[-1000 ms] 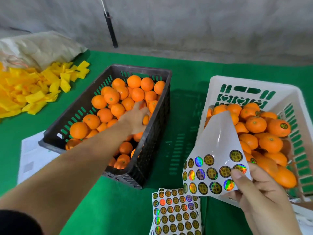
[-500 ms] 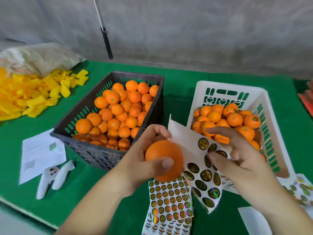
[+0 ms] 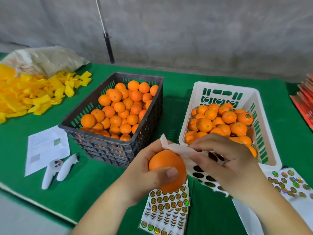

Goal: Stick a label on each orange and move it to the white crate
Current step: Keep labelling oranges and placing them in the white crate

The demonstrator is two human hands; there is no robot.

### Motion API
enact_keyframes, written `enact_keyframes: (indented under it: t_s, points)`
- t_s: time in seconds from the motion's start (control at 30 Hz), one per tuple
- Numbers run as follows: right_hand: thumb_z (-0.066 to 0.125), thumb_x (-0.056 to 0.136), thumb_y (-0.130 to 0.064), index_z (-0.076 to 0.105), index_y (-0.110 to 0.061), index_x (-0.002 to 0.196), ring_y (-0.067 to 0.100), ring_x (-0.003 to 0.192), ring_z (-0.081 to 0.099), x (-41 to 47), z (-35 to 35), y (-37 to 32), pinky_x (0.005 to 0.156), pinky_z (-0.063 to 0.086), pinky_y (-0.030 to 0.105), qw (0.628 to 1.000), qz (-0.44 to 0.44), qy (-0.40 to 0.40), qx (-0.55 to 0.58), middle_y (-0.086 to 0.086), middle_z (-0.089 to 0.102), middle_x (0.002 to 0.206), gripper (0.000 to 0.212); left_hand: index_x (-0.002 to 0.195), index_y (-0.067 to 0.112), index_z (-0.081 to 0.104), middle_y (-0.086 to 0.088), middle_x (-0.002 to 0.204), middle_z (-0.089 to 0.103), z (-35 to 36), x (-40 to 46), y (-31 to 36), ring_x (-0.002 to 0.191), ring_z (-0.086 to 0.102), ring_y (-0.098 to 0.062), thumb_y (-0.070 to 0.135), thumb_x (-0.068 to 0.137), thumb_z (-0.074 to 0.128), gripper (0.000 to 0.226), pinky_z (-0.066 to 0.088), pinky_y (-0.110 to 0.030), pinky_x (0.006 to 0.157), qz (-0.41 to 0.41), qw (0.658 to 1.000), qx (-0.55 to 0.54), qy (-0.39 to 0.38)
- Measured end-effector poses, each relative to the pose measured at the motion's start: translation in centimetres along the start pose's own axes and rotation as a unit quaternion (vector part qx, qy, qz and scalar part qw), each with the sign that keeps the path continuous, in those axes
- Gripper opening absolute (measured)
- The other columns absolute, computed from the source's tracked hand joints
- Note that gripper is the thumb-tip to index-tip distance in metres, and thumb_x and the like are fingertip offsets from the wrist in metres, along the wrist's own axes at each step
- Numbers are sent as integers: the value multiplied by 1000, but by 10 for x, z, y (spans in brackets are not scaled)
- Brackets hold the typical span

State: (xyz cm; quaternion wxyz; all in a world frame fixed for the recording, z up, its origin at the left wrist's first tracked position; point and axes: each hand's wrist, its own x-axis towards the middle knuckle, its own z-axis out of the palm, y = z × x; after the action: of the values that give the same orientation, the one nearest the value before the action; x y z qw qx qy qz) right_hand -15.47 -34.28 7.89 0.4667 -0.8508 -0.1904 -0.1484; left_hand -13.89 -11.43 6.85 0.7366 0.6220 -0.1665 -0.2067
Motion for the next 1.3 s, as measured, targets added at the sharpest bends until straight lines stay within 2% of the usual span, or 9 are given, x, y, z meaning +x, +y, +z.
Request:
enact_keyframes:
  t_s: [0.17,0.27,0.37,0.57,0.77,1.0,1.13,1.2,1.3]
  points:
    - [65,94,-39,85,-33,95,8,95,74,-4,-16,2,81,54,12,954,137,-42,265,-2,81,100,21,124,34,68,-6,117,71,-2,-2,1,102,73,-39,62,71,86,62,60,-41,85,16,1000,19,-14]
    - [64,98,-39,82,-30,93,12,98,73,-6,-19,3,83,52,13,981,89,-23,171,-3,78,100,21,124,33,68,-8,118,71,-4,-4,-2,103,72,-41,61,71,87,63,61,-45,86,16,1000,15,-11]
    - [72,89,-61,80,-34,98,14,100,71,-9,-20,-5,83,51,16,993,49,-45,94,-7,75,104,29,119,26,67,-11,123,67,-2,-2,-3,103,71,-40,49,74,87,54,61,-52,86,23,999,33,-15]
    - [71,93,-35,79,-31,85,14,95,71,-8,-20,-3,79,50,16,992,60,-46,98,-9,75,98,12,127,22,64,-6,117,68,-1,-2,3,102,71,-35,49,80,83,57,61,-51,82,46,993,102,-38]
    - [68,94,-50,78,-26,85,8,92,70,-14,-14,-3,75,47,14,996,-36,-73,-43,-18,70,96,28,127,16,64,1,118,69,1,-3,6,103,70,-25,38,81,82,54,59,-34,83,47,991,113,-57]
    - [66,98,-54,75,-32,76,13,89,66,-15,-17,6,75,46,12,961,109,-128,220,-7,70,92,32,131,19,61,1,119,67,-3,-3,4,102,70,-21,27,81,78,53,59,-31,80,50,986,136,-87]
    - [68,85,-35,85,-21,89,10,82,73,-14,-5,10,76,56,21,904,227,68,357,-3,78,86,22,127,23,63,1,116,68,-2,-3,-4,100,70,-25,41,79,84,56,60,-34,80,42,990,122,-55]
    - [69,88,-36,84,-30,94,-3,68,67,-12,-4,4,66,51,9,924,184,151,300,-15,73,74,17,125,30,64,6,117,69,0,-3,-7,102,71,-19,57,77,84,59,59,-31,81,35,994,97,-36]
    - [76,85,-57,78,-45,102,1,74,62,-16,-8,-3,65,42,4,992,95,30,84,-17,71,84,21,122,28,65,8,114,68,1,-4,-9,100,70,-15,61,75,84,60,58,-30,79,30,996,84,-25]
